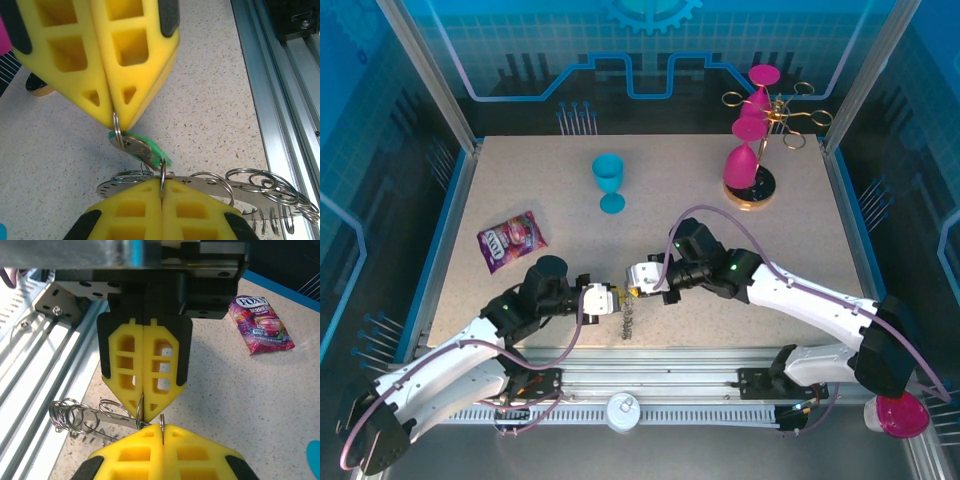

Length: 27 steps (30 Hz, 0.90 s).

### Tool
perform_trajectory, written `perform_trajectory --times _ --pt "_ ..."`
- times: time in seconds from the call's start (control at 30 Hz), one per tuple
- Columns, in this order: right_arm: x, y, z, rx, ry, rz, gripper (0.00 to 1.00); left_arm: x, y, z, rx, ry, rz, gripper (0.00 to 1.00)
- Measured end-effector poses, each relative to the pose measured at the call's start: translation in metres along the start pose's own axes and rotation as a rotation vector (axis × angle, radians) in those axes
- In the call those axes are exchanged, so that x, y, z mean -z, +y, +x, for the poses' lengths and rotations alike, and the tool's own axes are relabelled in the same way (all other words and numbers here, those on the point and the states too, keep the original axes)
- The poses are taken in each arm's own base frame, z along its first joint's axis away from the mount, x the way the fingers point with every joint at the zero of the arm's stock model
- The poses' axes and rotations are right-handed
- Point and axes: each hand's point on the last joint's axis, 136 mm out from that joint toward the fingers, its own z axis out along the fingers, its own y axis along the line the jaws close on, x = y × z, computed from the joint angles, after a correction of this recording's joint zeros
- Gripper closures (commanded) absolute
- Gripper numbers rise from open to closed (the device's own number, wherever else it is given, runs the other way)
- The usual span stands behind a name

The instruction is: Put the keys on the keyring

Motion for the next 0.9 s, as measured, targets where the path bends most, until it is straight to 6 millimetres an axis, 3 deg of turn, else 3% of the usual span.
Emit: perform_trajectory --times 0.3,0.9 --pt "-0.013 0.005 0.009 0.110 0.058 -0.007 1.00 0.000 0.000 0.000 0.008 -0.002 0.003 1.00" --pt "-0.015 0.007 0.009 0.189 0.079 -0.001 1.00 -0.001 0.002 0.004 0.019 0.009 0.001 1.00"
